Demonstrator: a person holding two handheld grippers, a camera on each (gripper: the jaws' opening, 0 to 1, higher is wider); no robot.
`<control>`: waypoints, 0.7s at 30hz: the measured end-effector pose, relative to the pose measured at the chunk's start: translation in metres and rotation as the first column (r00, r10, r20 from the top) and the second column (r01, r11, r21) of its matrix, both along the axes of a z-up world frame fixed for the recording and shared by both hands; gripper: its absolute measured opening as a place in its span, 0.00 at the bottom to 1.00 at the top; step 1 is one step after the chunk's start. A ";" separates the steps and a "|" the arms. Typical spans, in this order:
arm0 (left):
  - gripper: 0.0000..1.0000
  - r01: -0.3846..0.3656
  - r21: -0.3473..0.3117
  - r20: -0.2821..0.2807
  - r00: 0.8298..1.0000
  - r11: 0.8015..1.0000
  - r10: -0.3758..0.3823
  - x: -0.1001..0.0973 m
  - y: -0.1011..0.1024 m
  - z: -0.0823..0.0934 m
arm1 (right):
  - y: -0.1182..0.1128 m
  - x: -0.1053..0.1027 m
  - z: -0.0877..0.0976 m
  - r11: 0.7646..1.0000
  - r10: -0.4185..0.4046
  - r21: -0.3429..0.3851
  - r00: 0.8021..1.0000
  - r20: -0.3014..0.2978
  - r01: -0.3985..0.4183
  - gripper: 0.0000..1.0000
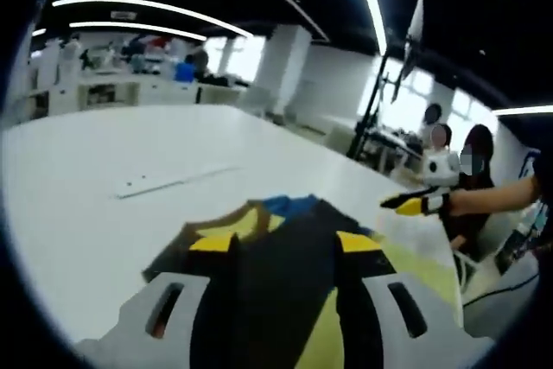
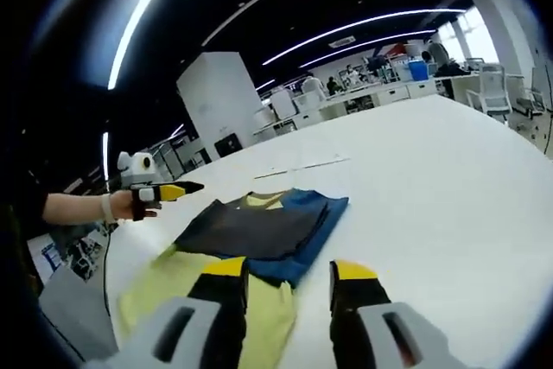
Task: Fold the garment on the visible template until the final outline fits inside the template.
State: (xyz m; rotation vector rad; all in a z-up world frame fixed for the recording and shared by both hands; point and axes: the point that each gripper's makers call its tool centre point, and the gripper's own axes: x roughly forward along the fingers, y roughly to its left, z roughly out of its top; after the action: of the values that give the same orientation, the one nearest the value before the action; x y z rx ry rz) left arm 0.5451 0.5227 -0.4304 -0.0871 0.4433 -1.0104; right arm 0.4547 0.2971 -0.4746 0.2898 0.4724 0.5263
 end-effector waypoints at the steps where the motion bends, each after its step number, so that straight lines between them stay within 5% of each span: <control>1: 0.41 -0.012 0.009 0.009 1.000 1.000 0.012 0.006 0.011 0.003 | 0.003 0.002 0.001 1.000 0.005 -0.004 1.000 0.001 -0.005 0.34; 4: 0.42 -0.012 0.041 0.033 0.999 0.999 0.011 0.014 0.028 0.005 | 0.009 0.008 -0.001 0.999 0.024 -0.024 1.000 -0.013 -0.024 0.34; 8: 0.42 0.062 0.202 0.144 0.985 0.977 -0.092 0.028 0.051 -0.004 | 0.010 0.022 -0.011 0.997 0.047 -0.062 0.998 -0.049 -0.050 0.34; 10: 0.42 0.088 0.202 0.102 0.989 0.975 -0.111 0.033 0.058 -0.011 | 0.014 0.027 -0.016 0.995 0.054 -0.080 0.996 -0.078 -0.060 0.34; 14: 0.36 0.147 0.280 0.105 0.978 0.949 -0.182 0.043 0.067 -0.027 | 0.014 0.046 -0.019 0.992 0.050 -0.110 0.995 -0.081 -0.059 0.30; 21: 0.22 0.139 0.319 0.079 0.982 0.938 -0.172 0.077 0.084 -0.051 | 0.016 0.069 -0.027 0.990 0.040 -0.133 0.994 -0.102 -0.053 0.27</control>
State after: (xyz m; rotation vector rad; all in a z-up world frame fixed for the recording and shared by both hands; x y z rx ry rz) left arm 0.6219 0.6070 -0.4814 0.2896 0.5133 -1.0829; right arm 0.5239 0.3128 -0.5016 0.1749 0.6097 0.5240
